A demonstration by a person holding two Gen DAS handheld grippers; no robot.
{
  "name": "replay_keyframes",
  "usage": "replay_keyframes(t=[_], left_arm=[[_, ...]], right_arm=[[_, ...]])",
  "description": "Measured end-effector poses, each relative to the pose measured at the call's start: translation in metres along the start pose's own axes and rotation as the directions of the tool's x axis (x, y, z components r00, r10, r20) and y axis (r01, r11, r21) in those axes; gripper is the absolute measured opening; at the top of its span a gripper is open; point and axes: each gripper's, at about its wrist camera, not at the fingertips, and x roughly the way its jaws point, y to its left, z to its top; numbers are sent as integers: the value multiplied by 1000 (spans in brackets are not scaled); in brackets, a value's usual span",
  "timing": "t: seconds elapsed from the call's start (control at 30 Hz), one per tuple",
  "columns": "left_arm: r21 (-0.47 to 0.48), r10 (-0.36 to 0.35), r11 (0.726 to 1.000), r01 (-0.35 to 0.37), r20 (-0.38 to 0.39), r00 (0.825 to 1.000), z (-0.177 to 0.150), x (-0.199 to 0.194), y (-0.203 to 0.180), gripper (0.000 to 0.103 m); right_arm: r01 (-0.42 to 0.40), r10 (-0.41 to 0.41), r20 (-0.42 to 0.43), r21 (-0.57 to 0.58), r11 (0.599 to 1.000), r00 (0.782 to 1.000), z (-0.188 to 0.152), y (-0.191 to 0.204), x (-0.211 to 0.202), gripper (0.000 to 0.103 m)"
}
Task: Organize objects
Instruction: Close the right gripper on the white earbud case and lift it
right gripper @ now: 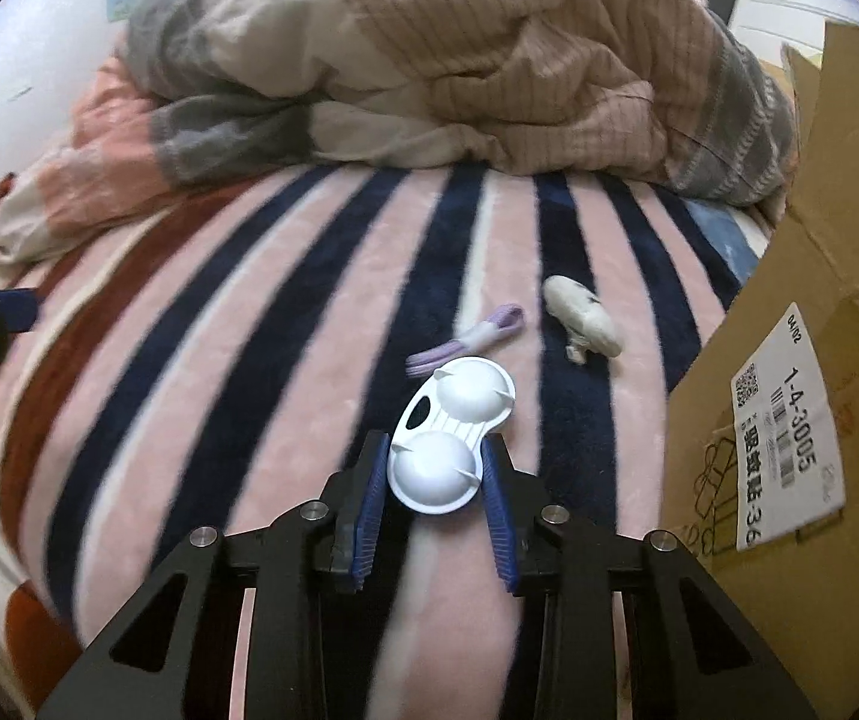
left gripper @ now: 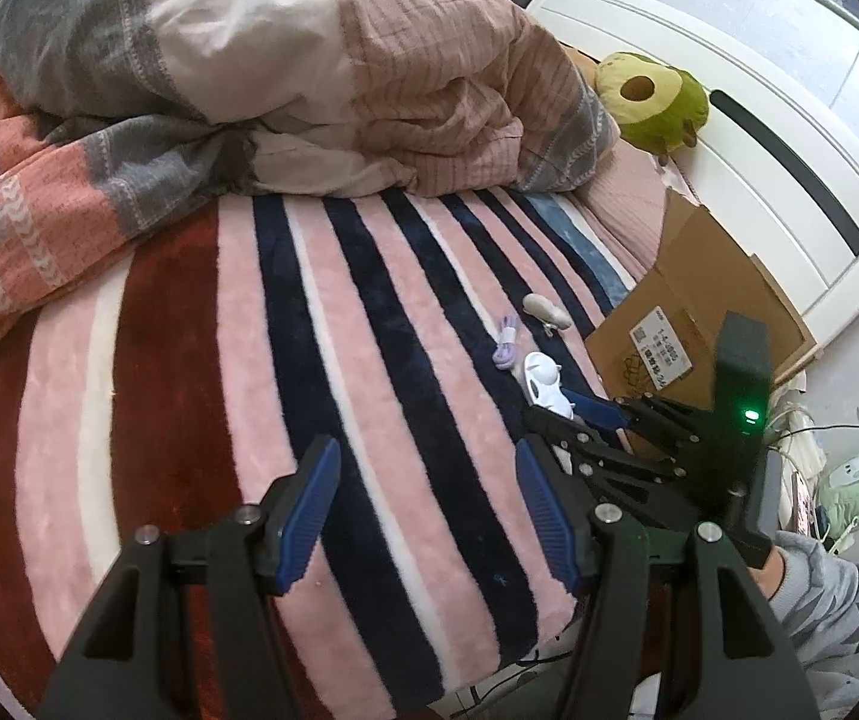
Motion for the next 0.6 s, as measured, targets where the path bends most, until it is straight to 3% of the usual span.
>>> replay_keyframes(t=[0.17,0.33,0.6], left_arm=[[11,-48,999,48,-2,999,2,-5,-11,58],[31,-86,996,86,6,996,7,-14,-28,58],[49,-139,989,137,39,989,19,-31,-50,56]], right_arm=[[-152,155,20,-106,983,988,5,20,-28,26],[-282,290,9,-212,936,957,16,41,-58,26],[-327,365,38,-366,871,930,35,54,-105,26]])
